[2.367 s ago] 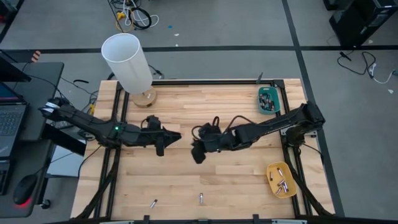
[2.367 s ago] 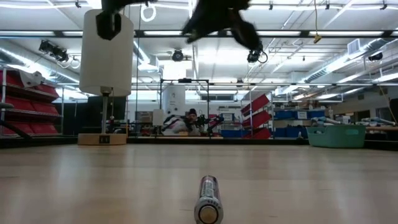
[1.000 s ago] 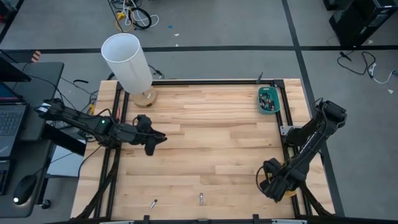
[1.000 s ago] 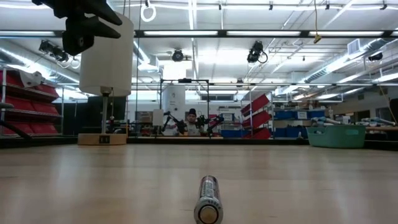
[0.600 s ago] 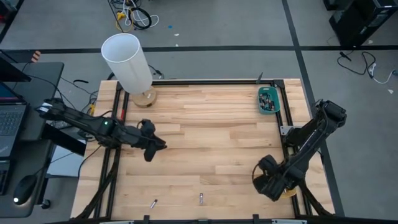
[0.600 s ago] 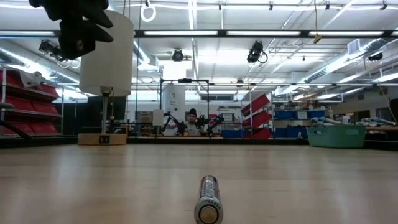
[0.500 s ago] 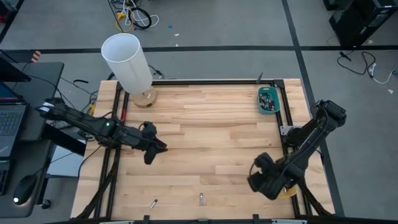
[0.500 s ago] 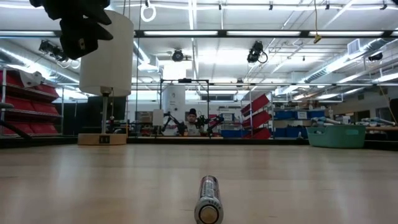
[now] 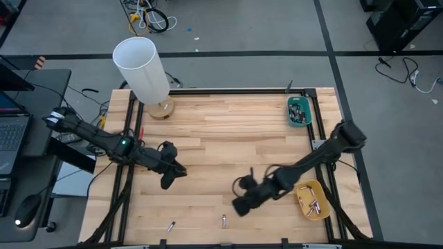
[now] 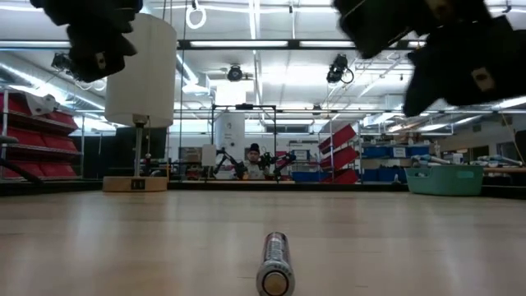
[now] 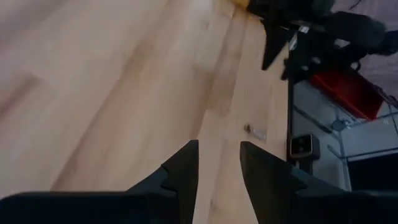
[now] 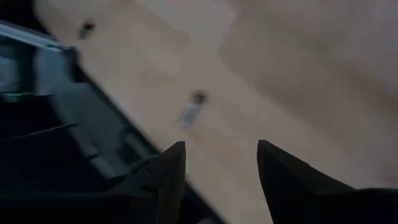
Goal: Sort batteries
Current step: Put the silver battery into the yellow bin
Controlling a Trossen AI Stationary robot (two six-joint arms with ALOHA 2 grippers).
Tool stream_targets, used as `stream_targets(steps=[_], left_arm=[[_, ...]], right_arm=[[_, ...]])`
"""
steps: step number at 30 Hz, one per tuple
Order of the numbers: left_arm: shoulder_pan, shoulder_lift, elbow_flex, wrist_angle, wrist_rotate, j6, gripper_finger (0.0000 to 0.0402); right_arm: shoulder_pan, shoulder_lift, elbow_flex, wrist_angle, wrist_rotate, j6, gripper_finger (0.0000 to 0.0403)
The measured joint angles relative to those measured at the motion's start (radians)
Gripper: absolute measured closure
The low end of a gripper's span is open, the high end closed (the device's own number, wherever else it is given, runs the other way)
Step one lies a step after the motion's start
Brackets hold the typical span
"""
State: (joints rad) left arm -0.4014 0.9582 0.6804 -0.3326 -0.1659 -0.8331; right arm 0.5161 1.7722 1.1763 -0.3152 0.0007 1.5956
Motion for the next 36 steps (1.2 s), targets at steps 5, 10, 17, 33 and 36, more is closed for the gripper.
stream_targets(steps=[5,10,17,33,36], left_arm=[[-0.07,0.0,0.0,-0.116,0.0,-0.073,0.0275],[-0.135,0.0,0.0,-0.223,0.0,-0.092,0.0287],[-0.197,0.0,0.0,-0.295,-0.001,-0.122,0.03],[-0.294,0.0,0.0,-0.3,-0.046,-0.144,0.03],[-0.302,0.0,0.0,-0.3,-0.054,-0.144,0.03]], right_arm=[[-0.018,0.099,0.001,0.244,-0.065,0.123,0.022],[-0.027,0.18,0.086,0.196,-0.086,0.216,0.0223],[-0.053,0.324,0.335,-0.059,-0.158,0.23,0.0225],[-0.068,0.583,0.669,-0.329,-0.344,0.242,0.0227],[-0.073,0.593,0.671,-0.342,-0.373,0.27,0.0238]])
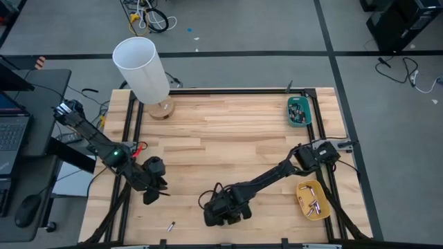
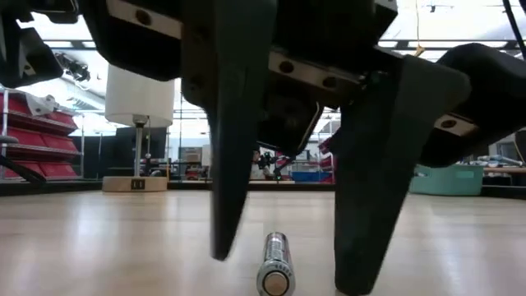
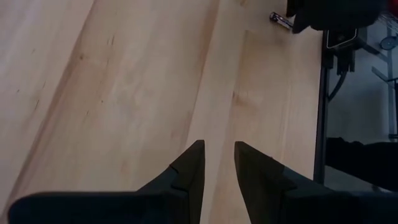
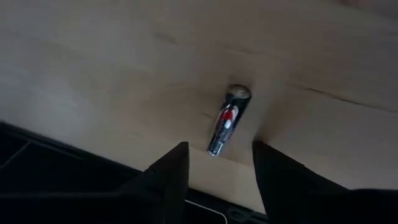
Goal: Sort batteries
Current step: Put the silver battery into the yellow bin
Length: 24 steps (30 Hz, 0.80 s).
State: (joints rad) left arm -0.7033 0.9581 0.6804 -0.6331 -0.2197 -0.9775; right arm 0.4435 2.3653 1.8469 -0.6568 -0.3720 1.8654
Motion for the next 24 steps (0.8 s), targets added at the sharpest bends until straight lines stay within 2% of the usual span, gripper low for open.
stream_targets(steps=[12,17,24], left_arm=[[0.0,0.0,0.0,-0.003,-0.04,-0.007,0.03],[0.0,0.0,0.0,-0.003,-0.04,-0.023,0.03],[-0.009,0.0,0.0,-0.011,-0.036,-0.023,0.03]], right_arm=[[-0.033,-0.001,0.0,-0.23,-0.019,-0.068,0.0352],[-0.032,-0.007,-0.001,-0.231,-0.017,-0.121,0.0359],[0.0,-0.039,-0.003,-0.255,0.016,-0.243,0.0342]])
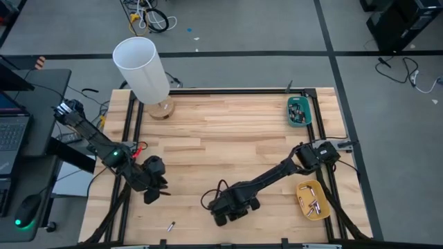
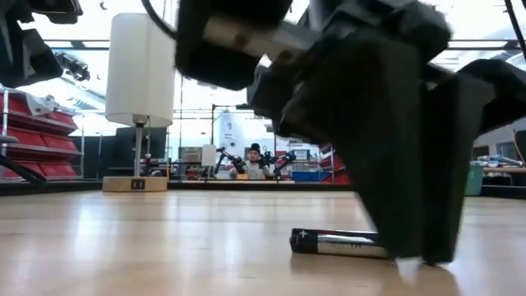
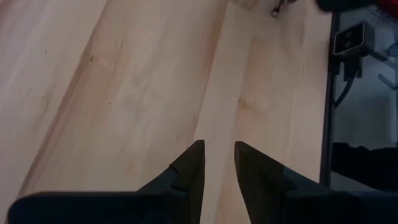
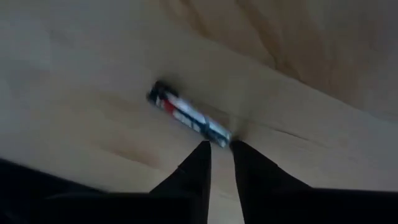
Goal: Sort batteries
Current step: Put the silver battery into the yellow bin
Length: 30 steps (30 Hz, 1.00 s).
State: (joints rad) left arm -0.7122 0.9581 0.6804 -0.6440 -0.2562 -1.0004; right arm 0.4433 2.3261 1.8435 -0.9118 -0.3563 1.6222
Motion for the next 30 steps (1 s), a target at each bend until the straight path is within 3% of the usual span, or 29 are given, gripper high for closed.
stream_targets(steps=[4,12,16,21,30], left_arm=[[-0.004,0.0,0.0,-0.028,0.0,0.002,0.03],[-0.003,0.0,0.0,-0.043,-0.005,0.025,0.03],[-0.004,0.0,0.0,-0.043,-0.004,0.003,0.03],[-0.004,0.0,0.0,-0.043,-0.004,-0.022,0.03],[-0.004,0.0,0.0,-0.043,0.006,-0.024,0.03]], right_arm=[[0.026,-0.037,-0.001,-0.017,0.059,-0.152,0.0336],[0.076,-0.037,0.0,-0.016,0.303,-0.562,0.0324],[0.085,-0.036,0.0,-0.072,0.415,-0.618,0.0323],[0.093,-0.035,0.0,-0.147,0.474,-0.656,0.0323],[0.126,-0.046,0.001,-0.039,0.675,-0.833,0.0323]])
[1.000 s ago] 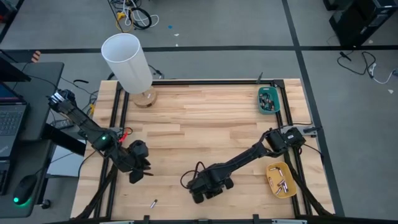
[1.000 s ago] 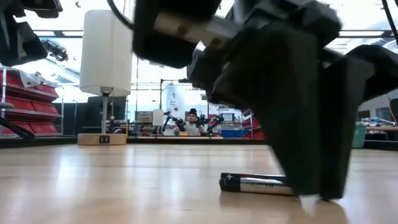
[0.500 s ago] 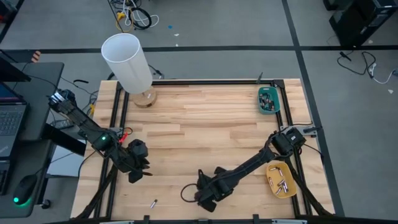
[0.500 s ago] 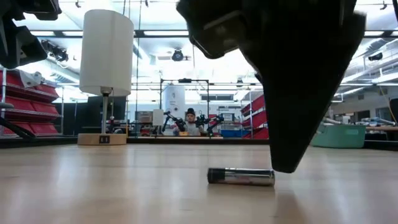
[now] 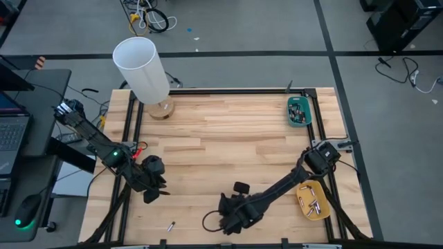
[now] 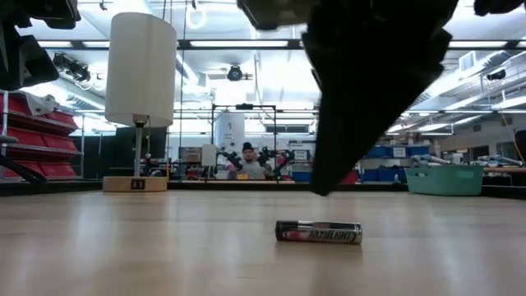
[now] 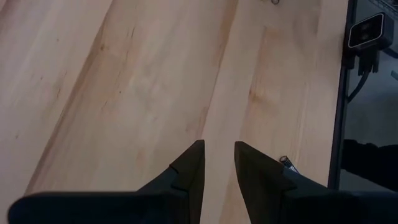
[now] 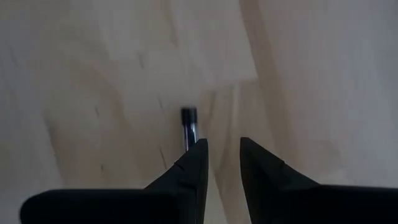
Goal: Sort batteries
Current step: Put the silver battery into the yellow bin
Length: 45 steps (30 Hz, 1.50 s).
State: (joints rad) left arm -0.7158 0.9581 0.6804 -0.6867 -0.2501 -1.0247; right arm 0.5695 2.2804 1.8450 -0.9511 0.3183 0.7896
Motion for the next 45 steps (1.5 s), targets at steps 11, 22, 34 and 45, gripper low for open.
stream_targets(steps=[11,22,34,45], left_arm=[[0.0,0.0,0.0,0.001,-0.01,0.0,0.03],[0.0,0.0,0.0,0.001,-0.012,0.0,0.03],[0.0,0.0,0.0,-0.005,-0.019,0.002,0.03],[0.0,0.0,0.0,-0.014,-0.019,-0.001,0.03]], right_arm=[[0.006,0.008,0.0,0.143,0.052,-0.102,0.0301],[0.043,0.008,-0.05,0.173,0.017,-0.093,0.0276],[0.023,0.003,-0.134,0.243,-0.071,-0.047,0.0336],[-0.007,-0.058,-0.12,0.115,-0.05,0.152,0.0393]])
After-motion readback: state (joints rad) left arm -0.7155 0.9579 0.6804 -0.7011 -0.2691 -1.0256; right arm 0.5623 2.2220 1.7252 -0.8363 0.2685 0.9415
